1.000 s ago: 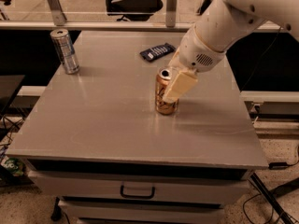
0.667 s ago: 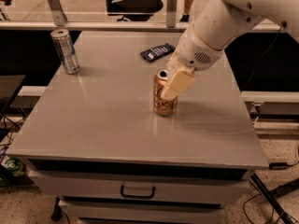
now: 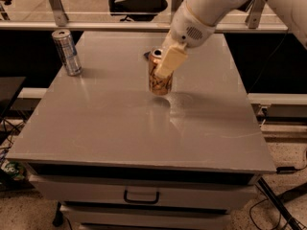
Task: Move orange can near rxbar blueberry
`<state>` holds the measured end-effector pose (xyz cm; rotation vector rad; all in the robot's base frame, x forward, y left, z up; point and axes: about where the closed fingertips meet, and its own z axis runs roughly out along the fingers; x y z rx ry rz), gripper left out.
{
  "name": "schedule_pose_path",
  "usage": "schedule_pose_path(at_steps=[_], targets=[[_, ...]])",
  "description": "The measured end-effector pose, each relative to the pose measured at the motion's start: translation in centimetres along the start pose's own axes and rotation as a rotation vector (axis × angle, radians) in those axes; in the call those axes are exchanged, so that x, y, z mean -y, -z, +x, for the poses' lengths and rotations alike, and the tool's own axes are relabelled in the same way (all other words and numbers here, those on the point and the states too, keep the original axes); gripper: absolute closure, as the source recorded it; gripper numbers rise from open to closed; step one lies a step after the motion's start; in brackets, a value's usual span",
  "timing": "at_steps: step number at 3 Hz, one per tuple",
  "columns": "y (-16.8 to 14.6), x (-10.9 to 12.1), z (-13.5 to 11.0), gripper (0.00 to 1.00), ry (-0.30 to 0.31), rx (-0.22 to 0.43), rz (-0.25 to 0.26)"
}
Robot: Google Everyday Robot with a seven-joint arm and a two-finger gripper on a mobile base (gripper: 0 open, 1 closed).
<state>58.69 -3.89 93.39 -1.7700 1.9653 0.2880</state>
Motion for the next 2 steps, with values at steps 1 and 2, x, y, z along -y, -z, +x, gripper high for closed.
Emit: schedule_pose_path(at_steps=[1,2], targets=[[-0.5,7.0,-0.1,1.00,-0.085,0.000,0.042],[-0.9,11.0,0.5,1.00,-0.150,-0.002,0.076]])
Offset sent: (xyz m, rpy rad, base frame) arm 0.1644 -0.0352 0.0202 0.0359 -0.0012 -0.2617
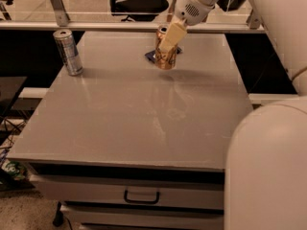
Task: Move orange can near rxbar blueberry
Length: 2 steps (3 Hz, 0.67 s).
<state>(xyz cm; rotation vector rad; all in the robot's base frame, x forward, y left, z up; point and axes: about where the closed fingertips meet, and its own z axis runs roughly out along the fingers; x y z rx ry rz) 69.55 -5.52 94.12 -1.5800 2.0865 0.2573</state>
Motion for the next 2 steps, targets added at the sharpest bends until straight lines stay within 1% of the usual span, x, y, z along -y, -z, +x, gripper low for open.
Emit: schedule_pose_path(at_steps=[1,2], targets=[[-0.8,3.1,1.1,1.00,-0.089,-0.015,0.035],[-1.4,4.8,2.2,1.00,-0.153,-0.030,0.054]])
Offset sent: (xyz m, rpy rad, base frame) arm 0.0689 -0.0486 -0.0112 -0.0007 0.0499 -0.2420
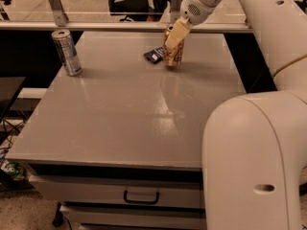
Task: Move orange can near rxbar blueberry
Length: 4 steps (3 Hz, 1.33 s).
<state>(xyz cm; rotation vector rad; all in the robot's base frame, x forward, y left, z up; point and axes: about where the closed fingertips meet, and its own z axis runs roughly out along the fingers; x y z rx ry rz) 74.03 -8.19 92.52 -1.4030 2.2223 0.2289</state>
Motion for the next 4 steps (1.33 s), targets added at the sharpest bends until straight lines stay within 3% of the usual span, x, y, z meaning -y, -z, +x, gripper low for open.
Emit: schedule_pose_path(at_steps=[1,4], targets=[[-1.0,0.9,0.9,0.74,-0.052,-0.011,-0.007],[-2.3,1.3,0.8,0.04,-0.069,-0.001,-0.018]])
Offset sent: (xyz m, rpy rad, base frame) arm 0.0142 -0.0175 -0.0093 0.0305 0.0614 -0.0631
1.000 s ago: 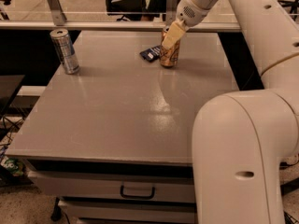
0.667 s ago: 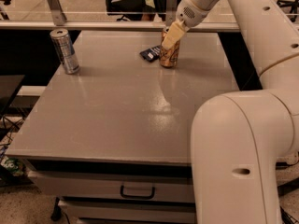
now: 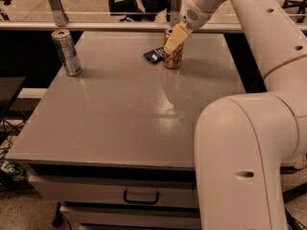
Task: Move orange can near rxbar blueberry
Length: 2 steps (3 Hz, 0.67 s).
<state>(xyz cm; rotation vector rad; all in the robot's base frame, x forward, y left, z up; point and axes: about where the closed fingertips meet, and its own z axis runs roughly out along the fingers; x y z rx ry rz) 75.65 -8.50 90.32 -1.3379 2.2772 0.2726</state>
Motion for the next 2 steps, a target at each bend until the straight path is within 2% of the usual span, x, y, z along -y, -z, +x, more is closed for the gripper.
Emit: schedule_pose_path(at_steps=[2], targets=[[-0.28,0.03,-0.08,0.00,0.000,0.001,-0.001]])
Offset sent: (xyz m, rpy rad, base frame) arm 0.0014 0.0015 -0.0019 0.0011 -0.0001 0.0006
